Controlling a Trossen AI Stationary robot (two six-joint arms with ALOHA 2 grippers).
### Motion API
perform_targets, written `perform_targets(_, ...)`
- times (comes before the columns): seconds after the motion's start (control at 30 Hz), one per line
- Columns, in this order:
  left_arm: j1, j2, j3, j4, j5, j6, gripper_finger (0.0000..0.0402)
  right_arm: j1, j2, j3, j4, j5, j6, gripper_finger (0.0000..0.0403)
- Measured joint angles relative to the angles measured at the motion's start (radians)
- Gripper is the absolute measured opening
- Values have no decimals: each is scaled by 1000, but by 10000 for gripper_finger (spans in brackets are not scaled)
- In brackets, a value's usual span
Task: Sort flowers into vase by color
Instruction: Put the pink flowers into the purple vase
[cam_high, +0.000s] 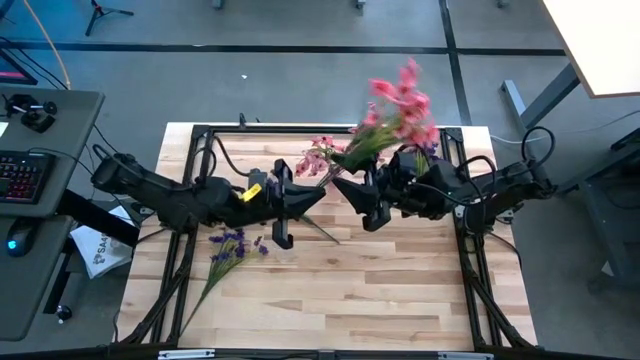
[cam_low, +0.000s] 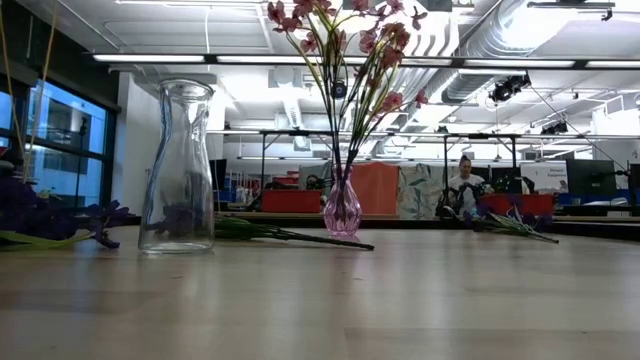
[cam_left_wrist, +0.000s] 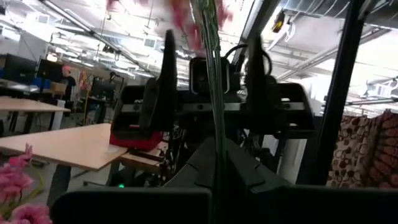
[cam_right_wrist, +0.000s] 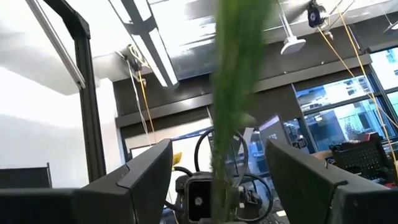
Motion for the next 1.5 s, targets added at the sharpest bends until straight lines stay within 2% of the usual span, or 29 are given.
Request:
perform_targets(0.23, 21, 7, 0, -34, -8, -19, 0, 0, 1, 0, -6, 0, 0, 248)
perform_targets(0.33, 25, 3, 0, -30, -9, -8, 0, -1, 1, 0, -7, 0, -1, 224)
perform_targets(0.47, 30, 2, 0, -52, -10, -6, 0, -1, 1, 0, -8, 1, -14, 149)
perform_targets(0.6, 29, 2, 0, -62, -22, -8, 2, -2, 1, 0, -7, 2, -27, 43)
perform_targets(0.67, 29, 2, 0, -63, -23, -21, 7, -6, 1, 0, -8, -3, -37, 12)
perform_targets(0.9, 34, -36, 1, -136, -33, -36, 50, -6, -54, 0, -76, -22, -95, 4)
perform_targets(1.0, 29, -116, 1, -260, -70, -38, 82, -5, -142, 0, -183, -26, -116, 3)
perform_targets(1.13, -4, -257, 1, -489, -159, -68, 122, 23, -253, 1, -423, -34, -120, 2)
perform_targets(1.2, -20, -323, 1, -603, -170, -81, 137, 55, -293, -5, -536, -36, -113, 1)
perform_targets(1.33, -55, -417, -13, -781, -168, -112, 146, 124, -327, -56, -720, -22, 3, 1)
perform_targets(1.43, -75, -461, -70, -804, -182, -140, 147, 175, -324, -164, -797, 53, 135, 1)
perform_targets(1.5, -83, -483, -127, -798, -201, -169, 147, 203, -324, -271, -773, 100, 231, 1)
